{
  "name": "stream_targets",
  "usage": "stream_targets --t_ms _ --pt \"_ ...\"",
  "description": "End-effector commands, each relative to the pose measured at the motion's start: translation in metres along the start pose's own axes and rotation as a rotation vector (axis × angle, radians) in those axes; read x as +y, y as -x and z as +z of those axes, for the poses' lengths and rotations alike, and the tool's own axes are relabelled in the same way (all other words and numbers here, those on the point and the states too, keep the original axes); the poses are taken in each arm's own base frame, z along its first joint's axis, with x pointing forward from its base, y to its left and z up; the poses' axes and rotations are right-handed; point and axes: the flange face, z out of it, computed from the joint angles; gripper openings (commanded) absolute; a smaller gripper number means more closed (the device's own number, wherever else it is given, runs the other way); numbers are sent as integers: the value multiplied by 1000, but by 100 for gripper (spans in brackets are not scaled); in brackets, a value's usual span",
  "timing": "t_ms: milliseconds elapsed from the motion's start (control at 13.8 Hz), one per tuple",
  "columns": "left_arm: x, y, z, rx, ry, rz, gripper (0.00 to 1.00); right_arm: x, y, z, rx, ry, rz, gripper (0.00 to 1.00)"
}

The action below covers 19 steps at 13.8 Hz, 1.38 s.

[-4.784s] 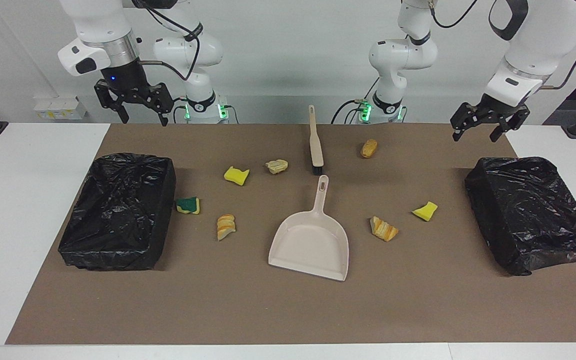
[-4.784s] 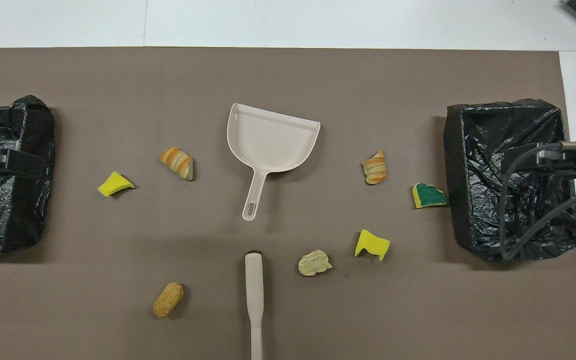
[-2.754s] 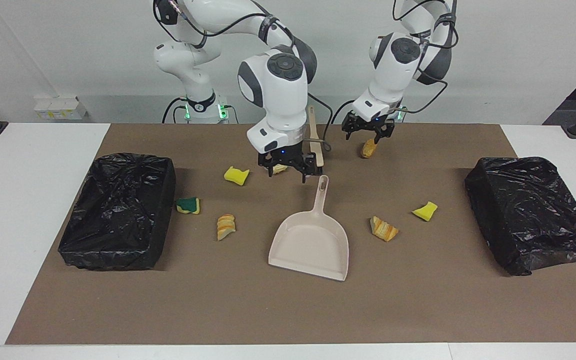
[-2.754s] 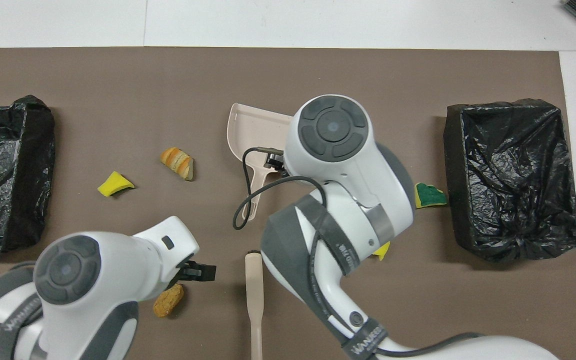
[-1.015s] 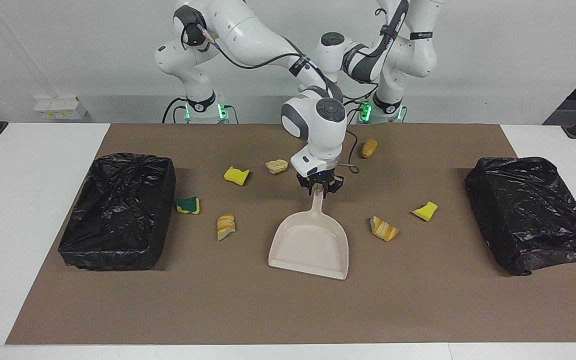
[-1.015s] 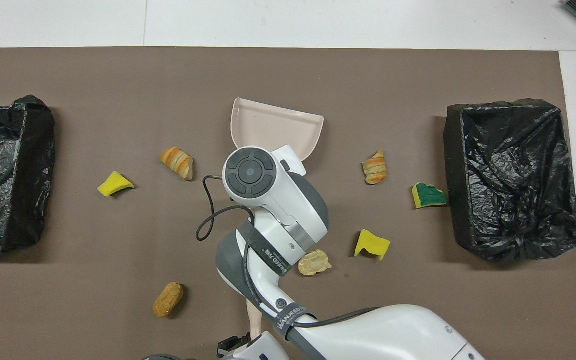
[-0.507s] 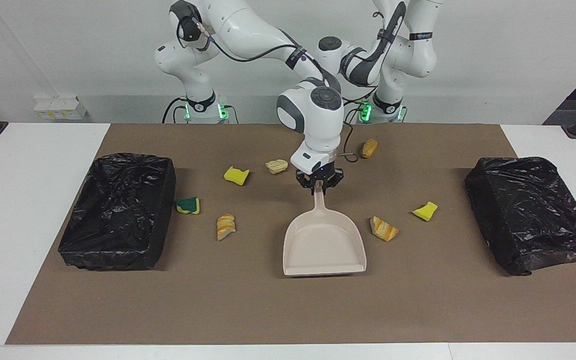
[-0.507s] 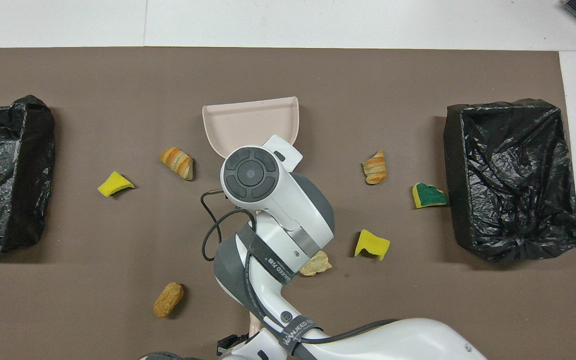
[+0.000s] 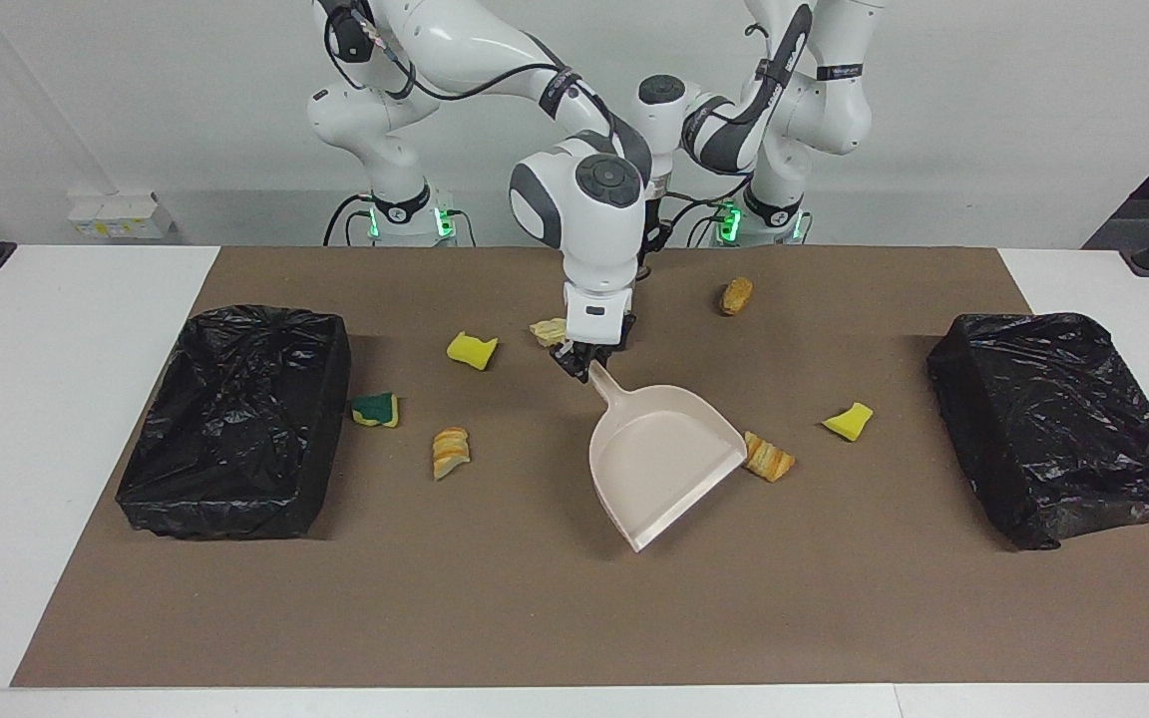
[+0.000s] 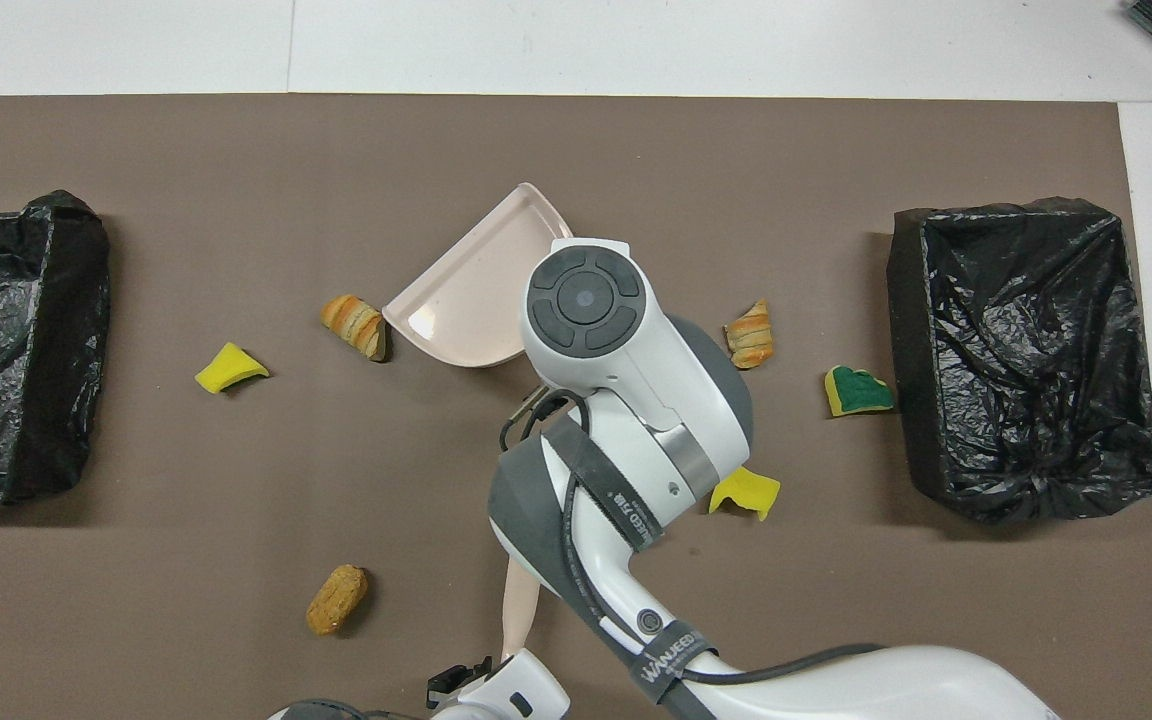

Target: Sweep and dump trash in bin

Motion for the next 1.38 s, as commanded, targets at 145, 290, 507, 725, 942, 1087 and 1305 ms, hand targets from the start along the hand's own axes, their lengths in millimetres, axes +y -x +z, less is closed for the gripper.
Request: stream_targets --t_ms 145,290,507,725,942,1087,1305 --pt "3 -11 -11 3 8 -25 24 37 16 8 -3 1 -413 0" --pt "1 -10 -9 -10 -7 -25 0 50 18 10 -7 5 -537 0" --pt "-10 -32 -28 -36 -39 -90 0 62 19 17 24 33 -671 0" --pt "-30 -61 -54 -52 -73 -163 0 79 17 24 12 90 -793 0" --pt "-64 -101 -78 -35 -79 -257 0 97 19 24 -10 112 -858 0" --pt "-98 -135 -93 -32 -103 -290 0 101 12 31 -13 122 -910 0" --pt "-170 -178 -96 -24 -105 -308 0 93 3 47 -58 137 -945 0"
